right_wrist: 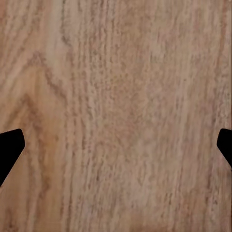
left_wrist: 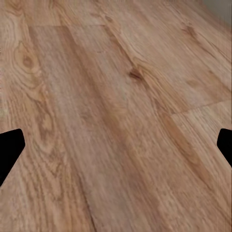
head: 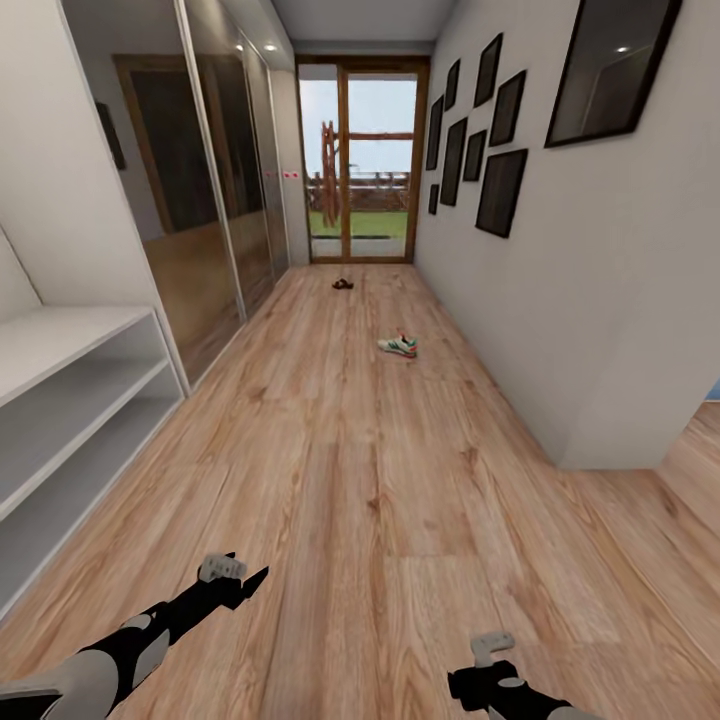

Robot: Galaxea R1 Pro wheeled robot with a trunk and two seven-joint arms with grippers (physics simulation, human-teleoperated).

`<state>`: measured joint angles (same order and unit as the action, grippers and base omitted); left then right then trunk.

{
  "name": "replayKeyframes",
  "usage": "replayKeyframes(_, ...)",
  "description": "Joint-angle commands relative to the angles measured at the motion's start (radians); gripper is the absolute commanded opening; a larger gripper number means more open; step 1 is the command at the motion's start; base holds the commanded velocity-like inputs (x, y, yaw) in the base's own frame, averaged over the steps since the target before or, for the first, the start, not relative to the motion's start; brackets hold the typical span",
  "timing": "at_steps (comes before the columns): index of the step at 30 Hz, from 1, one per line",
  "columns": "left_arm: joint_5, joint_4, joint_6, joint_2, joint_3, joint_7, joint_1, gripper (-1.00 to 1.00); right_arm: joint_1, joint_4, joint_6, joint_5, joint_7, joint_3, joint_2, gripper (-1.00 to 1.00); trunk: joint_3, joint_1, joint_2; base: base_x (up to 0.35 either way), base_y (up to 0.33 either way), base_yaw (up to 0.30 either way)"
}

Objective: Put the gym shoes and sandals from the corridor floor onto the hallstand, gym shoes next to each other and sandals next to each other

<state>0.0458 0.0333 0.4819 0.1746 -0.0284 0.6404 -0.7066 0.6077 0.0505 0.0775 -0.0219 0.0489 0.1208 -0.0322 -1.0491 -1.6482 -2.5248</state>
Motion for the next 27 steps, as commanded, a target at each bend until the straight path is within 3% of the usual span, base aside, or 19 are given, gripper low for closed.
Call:
replayKeyframes(1,0.005,-0.001,0.0,0.0,-0.002,0.007,-0.001,1.0,-0.001,0.004,0.007,-0.003,0.005,0.007,0.0,1.0,-0.001,0.0,0.0,0.35,0.0,0.0)
replayKeyframes(4,0.005,-0.001,0.0,0.0,-0.003,0.007,-0.001,1.0,-0.003,0.003,0.009,-0.003,0.005,0.007,0.0,1.0,-0.001,0.0,0.0,0.35,0.0,0.0)
replayKeyframes(5,0.005,-0.001,0.0,0.0,-0.003,0.006,-0.001,1.0,-0.004,0.002,0.074,-0.003,0.006,0.007,0.0,1.0,-0.001,0.0,0.0,0.35,0.0,0.0)
replayKeyframes(9,0.005,-0.001,0.0,0.0,-0.003,0.006,-0.001,1.0,-0.005,0.002,0.097,-0.004,0.008,0.007,0.001,1.0,-0.001,0.0,0.0,0.35,0.0,0.0)
replayKeyframes(22,0.005,-0.001,-0.002,0.0,-0.003,0.003,-0.001,1.0,-0.005,-0.024,0.113,-0.004,0.023,0.009,0.011,1.0,-0.001,0.0,0.0,0.35,0.0,0.0)
replayKeyframes(27,0.005,-0.001,-0.002,-0.001,-0.003,0.002,-0.001,1.0,-0.005,-0.031,0.114,-0.004,0.035,0.009,0.027,1.0,-0.001,0.0,0.0,0.35,0.0,0.0)
